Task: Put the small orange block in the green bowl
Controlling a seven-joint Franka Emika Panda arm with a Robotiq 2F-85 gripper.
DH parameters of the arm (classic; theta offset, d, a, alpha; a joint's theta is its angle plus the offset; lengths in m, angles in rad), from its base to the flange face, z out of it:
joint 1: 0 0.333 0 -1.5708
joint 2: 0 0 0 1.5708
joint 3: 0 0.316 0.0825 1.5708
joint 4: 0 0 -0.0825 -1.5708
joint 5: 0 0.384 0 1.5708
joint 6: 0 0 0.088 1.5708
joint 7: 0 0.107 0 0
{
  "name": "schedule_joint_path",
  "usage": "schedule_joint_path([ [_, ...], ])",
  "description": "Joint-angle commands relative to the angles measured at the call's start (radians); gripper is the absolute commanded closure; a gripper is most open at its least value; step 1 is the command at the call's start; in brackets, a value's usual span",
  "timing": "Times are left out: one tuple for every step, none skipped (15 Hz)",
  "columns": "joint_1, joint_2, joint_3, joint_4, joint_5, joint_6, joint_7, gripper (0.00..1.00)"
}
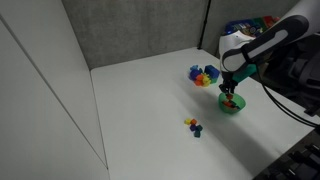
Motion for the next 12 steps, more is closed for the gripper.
schedule_joint_path([
  [-0.011,-0.063,-0.009,-0.070,0.017,0.005,0.046,0.30],
  [-0.012,-0.075,-0.009,-0.082,0.018,0.006,0.052,0.21],
  [-0.017,-0.093,-0.006,-0.099,0.022,0.004,0.049,0.14],
  [-0.017,-0.113,-0.004,-0.115,0.022,0.005,0.050,0.05],
  [-0.018,-0.139,0.002,-0.134,0.026,0.002,0.041,0.00],
  [-0.018,-0.165,0.005,-0.153,0.030,-0.001,0.036,0.00],
  [-0.018,-0.192,0.008,-0.172,0.034,-0.005,0.034,0.00],
  [-0.019,-0.224,0.014,-0.193,0.040,-0.011,0.030,0.00],
  [-0.019,-0.254,0.018,-0.213,0.043,-0.016,0.027,0.00],
  [-0.020,-0.286,0.026,-0.232,0.053,-0.027,0.021,0.00],
  [-0.022,-0.319,0.034,-0.252,0.063,-0.035,0.016,0.00],
  [-0.024,-0.349,0.042,-0.269,0.077,-0.043,0.011,0.00],
])
